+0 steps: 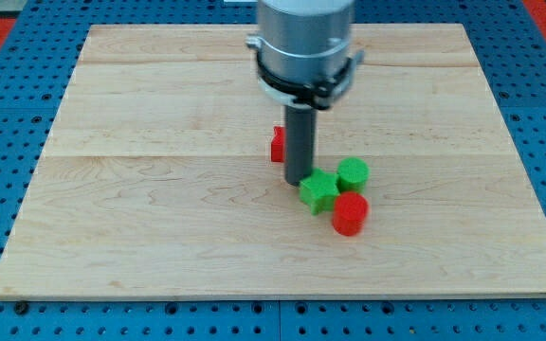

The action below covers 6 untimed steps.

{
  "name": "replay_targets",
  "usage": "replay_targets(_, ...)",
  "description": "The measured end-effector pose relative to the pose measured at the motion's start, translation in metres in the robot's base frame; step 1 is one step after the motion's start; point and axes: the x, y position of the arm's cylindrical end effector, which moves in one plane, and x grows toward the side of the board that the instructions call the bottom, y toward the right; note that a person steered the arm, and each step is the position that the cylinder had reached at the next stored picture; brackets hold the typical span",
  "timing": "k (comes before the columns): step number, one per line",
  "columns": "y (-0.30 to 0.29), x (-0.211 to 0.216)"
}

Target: Push the green star into the red circle

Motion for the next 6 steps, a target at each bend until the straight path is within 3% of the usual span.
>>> replay_targets(1, -0.007, 0.029)
replay_targets(5, 0.060, 0.078)
replay_targets(6, 0.014, 0.079)
